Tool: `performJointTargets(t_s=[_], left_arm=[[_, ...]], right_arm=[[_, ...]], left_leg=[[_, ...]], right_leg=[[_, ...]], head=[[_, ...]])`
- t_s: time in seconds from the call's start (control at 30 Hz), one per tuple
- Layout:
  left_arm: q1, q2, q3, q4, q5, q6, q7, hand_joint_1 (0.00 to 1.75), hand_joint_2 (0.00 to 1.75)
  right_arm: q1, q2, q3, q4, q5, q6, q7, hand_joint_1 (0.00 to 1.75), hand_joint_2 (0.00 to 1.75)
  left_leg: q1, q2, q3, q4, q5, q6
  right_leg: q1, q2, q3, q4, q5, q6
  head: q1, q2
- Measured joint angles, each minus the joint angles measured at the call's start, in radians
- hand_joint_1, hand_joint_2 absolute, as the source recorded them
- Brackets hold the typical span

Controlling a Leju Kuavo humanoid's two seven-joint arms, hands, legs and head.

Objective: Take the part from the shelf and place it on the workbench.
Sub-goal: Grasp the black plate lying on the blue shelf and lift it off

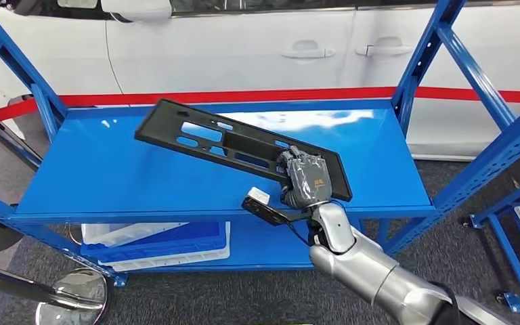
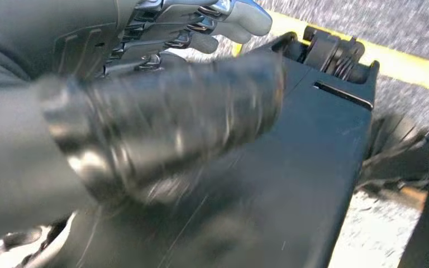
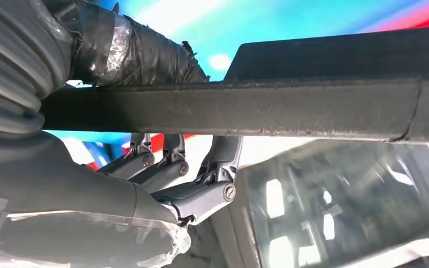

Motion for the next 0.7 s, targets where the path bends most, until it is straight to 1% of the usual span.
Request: performJointTargets(t_s=[0.03, 0.07, 0.1, 0.13, 0.17, 0.2, 0.23, 0.27, 0.3, 0.37, 0.4, 0.43, 0.47, 0.5, 0.53, 0.57, 0.6, 0.63, 0.67, 0.7], left_arm=[[0.000, 0.002, 0.000, 0.000, 0.001, 0.010, -0.007, 0.00, 1.75], [0.000, 0.003, 0.000, 0.000, 0.001, 0.023, -0.013, 0.00, 1.75], [0.003, 0.004, 0.001, 0.000, 0.000, 0.038, -0.017, 0.00, 1.75], [0.005, 0.005, 0.001, 0.000, -0.001, 0.052, -0.020, 0.00, 1.75], [0.008, 0.006, 0.002, 0.000, 0.000, 0.068, -0.024, 0.00, 1.75], [0.010, 0.007, 0.003, 0.000, 0.003, 0.084, -0.028, 0.00, 1.75], [0.012, 0.008, 0.005, 0.000, 0.008, 0.101, -0.033, 0.00, 1.75], [0.013, 0.010, 0.008, 0.000, 0.017, 0.118, -0.038, 0.00, 1.75], [0.014, 0.011, 0.013, 0.000, 0.026, 0.131, -0.041, 0.00, 1.75], [0.018, 0.016, 0.024, 0.000, 0.039, 0.151, -0.041, 0.00, 1.75], [0.020, 0.019, 0.029, 0.000, 0.044, 0.161, -0.040, 0.00, 1.75], [0.021, 0.022, 0.033, 0.000, 0.050, 0.173, -0.043, 0.00, 1.75], [0.022, 0.025, 0.038, 0.000, 0.058, 0.186, -0.047, 0.00, 1.75], [0.022, 0.027, 0.045, 0.000, 0.065, 0.200, -0.052, 0.00, 1.75], [0.022, 0.030, 0.053, 0.000, 0.071, 0.211, -0.055, 0.00, 1.75], [0.023, 0.033, 0.058, 0.000, 0.075, 0.217, -0.054, 0.00, 1.75], [0.023, 0.036, 0.063, 0.000, 0.078, 0.220, -0.048, 0.00, 1.75], [0.024, 0.039, 0.068, 0.000, 0.081, 0.220, -0.042, 0.00, 1.75], [0.024, 0.042, 0.072, 0.000, 0.084, 0.218, -0.037, 0.00, 1.75], [0.025, 0.045, 0.076, 0.000, 0.086, 0.216, -0.034, 0.00, 1.75]], right_arm=[[0.010, -0.006, -0.010, -0.046, -0.008, -0.002, -0.012, 1.75, 1.75], [0.021, -0.015, -0.019, -0.099, -0.017, -0.002, -0.027, 1.75, 1.75], [0.033, -0.025, -0.027, -0.155, -0.025, -0.002, -0.043, 1.75, 1.75], [0.046, -0.036, -0.034, -0.212, -0.022, -0.002, -0.057, 1.75, 1.75], [0.059, -0.046, -0.044, -0.273, -0.001, -0.004, -0.067, 1.75, 1.75], [0.073, -0.055, -0.057, -0.331, 0.037, -0.007, -0.071, 1.75, 1.75], [0.091, -0.063, -0.073, -0.389, 0.088, -0.011, -0.068, 1.75, 1.75], [0.111, -0.071, -0.091, -0.448, 0.145, -0.014, -0.060, 1.75, 1.75], [0.132, -0.078, -0.108, -0.503, 0.196, -0.016, -0.052, 1.75, 1.75], [0.173, -0.091, -0.142, -0.605, 0.263, -0.017, -0.052, 1.75, 1.75], [0.194, -0.093, -0.160, -0.653, 0.278, -0.017, -0.073, 1.75, 1.75], [0.219, -0.091, -0.180, -0.698, 0.286, -0.018, -0.110, 1.75, 1.75], [0.249, -0.082, -0.202, -0.745, 0.290, -0.018, -0.158, 1.75, 1.75], [0.281, -0.070, -0.222, -0.792, 0.293, -0.018, -0.208, 1.75, 1.75], [0.312, -0.058, -0.239, -0.836, 0.292, -0.018, -0.247, 1.75, 1.75], [0.338, -0.047, -0.250, -0.875, 0.285, -0.018, -0.273, 1.75, 1.75], [0.358, -0.040, -0.259, -0.908, 0.272, -0.017, -0.285, 1.75, 1.75], [0.374, -0.036, -0.264, -0.935, 0.255, -0.017, -0.287, 1.75, 1.75], [0.388, -0.034, -0.268, -0.958, 0.236, -0.017, -0.286, 1.75, 1.75], [0.400, -0.033, -0.271, -0.975, 0.218, -0.017, -0.286, 1.75, 1.75]], left_leg=[[0.001, 0.000, -0.028, 0.057, -0.019, -0.002], [0.001, 0.000, -0.044, 0.088, -0.021, -0.002], [0.001, 0.000, -0.043, 0.082, -0.005, 0.000], [0.001, 0.000, -0.026, 0.041, 0.026, 0.004], [0.000, 0.000, 0.004, -0.026, 0.062, 0.009], [-0.002, 0.000, 0.035, -0.089, 0.087, 0.015], [-0.004, 0.000, 0.059, -0.140, 0.101, 0.020], [-0.007, -0.001, 0.073, -0.171, 0.104, 0.023], [-0.009, -0.001, 0.078, -0.178, 0.100, 0.026], [-0.006, -0.001, 0.083, -0.191, 0.103, 0.034], [-0.003, -0.001, 0.087, -0.197, 0.105, 0.039], [-0.001, 0.000, 0.092, -0.204, 0.108, 0.044], [0.000, 0.000, 0.095, -0.208, 0.109, 0.048], [0.000, 0.001, 0.095, -0.208, 0.109, 0.050], [0.000, 0.001, 0.095, -0.206, 0.108, 0.052], [0.001, 0.001, 0.096, -0.205, 0.108, 0.052], [0.001, 0.001, 0.096, -0.202, 0.108, 0.051], [0.002, 0.000, 0.095, -0.199, 0.107, 0.050], [0.003, -0.001, 0.094, -0.195, 0.106, 0.048], [0.003, -0.002, 0.092, -0.189, 0.104, 0.045]], right_leg=[[0.001, 0.000, 0.001, 0.000, -0.001, -0.002], [0.003, 0.000, 0.002, 0.000, -0.002, -0.002], [0.004, 0.000, 0.003, 0.000, -0.003, -0.003], [0.005, 0.001, 0.005, 0.001, -0.004, -0.003], [0.005, 0.003, 0.007, 0.001, -0.006, -0.002], [0.007, 0.004, 0.007, 0.001, -0.007, 0.000], [0.008, 0.005, 0.007, 0.001, -0.008, 0.003], [0.008, 0.005, 0.007, 0.000, -0.009, 0.007], [0.009, 0.004, 0.006, -0.002, -0.008, 0.011], [0.008, 0.003, 0.008, -0.003, -0.011, 0.022], [0.009, 0.002, 0.005, 0.009, -0.022, 0.026], [0.009, 0.002, -0.007, 0.038, -0.042, 0.029], [0.008, 0.001, -0.030, 0.088, -0.071, 0.031], [0.008, 0.001, -0.059, 0.152, -0.104, 0.033], [0.007, 0.002, -0.088, 0.215, -0.131, 0.036], [0.004, 0.001, -0.107, 0.257, -0.143, 0.039], [0.001, 0.001, -0.109, 0.266, -0.137, 0.043], [-0.004, 0.000, -0.093, 0.236, -0.115, 0.046], [-0.008, -0.001, -0.060, 0.176, -0.083, 0.048], [-0.011, -0.001, -0.027, 0.109, -0.059, 0.047]], head=[[0.000, 0.000], [0.000, 0.000], [0.000, 0.000], [0.000, 0.000], [0.000, 0.000], [0.000, 0.000], [0.000, 0.000], [0.001, 0.000], [0.001, 0.000], [0.002, 0.000], [0.002, 0.000], [0.004, 0.000], [0.005, 0.000], [0.006, 0.000], [0.008, 0.000], [0.008, 0.000], [0.008, 0.000], [0.008, 0.000], [0.009, 0.000], [0.009, 0.000]])
